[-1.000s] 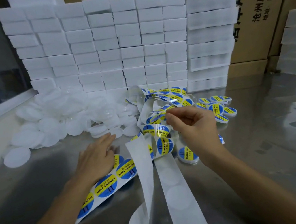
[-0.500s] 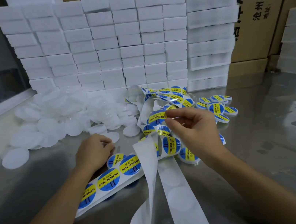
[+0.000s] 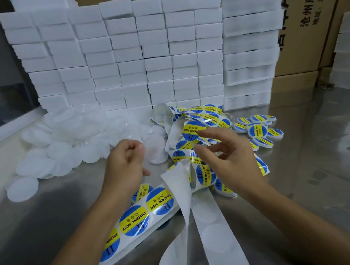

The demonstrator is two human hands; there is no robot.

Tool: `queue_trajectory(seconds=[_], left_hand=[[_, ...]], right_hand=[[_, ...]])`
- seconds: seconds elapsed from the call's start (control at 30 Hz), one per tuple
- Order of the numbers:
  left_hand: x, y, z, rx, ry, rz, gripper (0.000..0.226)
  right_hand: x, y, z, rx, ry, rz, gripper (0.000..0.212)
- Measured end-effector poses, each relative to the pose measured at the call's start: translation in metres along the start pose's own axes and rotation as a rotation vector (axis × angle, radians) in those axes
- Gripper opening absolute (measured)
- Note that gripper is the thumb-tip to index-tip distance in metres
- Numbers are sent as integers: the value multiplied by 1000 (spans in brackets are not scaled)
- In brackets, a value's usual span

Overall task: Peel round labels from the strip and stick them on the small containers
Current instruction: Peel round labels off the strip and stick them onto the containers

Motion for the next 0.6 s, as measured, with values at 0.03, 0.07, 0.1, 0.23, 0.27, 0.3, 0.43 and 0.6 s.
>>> queue_trajectory(seconds=[0.03, 0.07, 0.1, 0.23, 0.27, 0.3, 0.43, 0.6], left_hand=[[-8, 5, -1, 72, 117, -46, 17], [-14, 10, 1, 125, 222, -79, 15], [-20, 14, 3, 158, 312, -105, 14], [-36, 25, 11, 213, 505, -191, 15], [-38, 27, 12, 220, 518, -206, 14], [-40, 28, 13, 226, 527, -218, 12], [-43, 30, 14, 210, 506, -266, 16], [-37, 27, 2, 257, 519, -208, 17]], right_hand=[[-1, 0, 1, -13, -11, -10, 24], [-3, 1, 2, -25, -16, -20, 25], [-4, 1, 3, -30, -15, -30, 26], [-8, 3, 1, -17, -12, -59, 23], [-8, 3, 0, -14, -4, -58, 19], [-8, 3, 0, -10, 5, -55, 14], [-8, 2, -1, 11, 17, -44, 6], [3, 0, 4, 35, 53, 58, 13]])
Point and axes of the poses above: each hand's wrist, its own y-axis away from the middle knuckle, its own x-axis out of the back of the hand, z = x × y, the point moved 9 cm from there along -y, towards the middle knuckle, and after that the axes turned 1 degree about z, right-handed, at the moved point
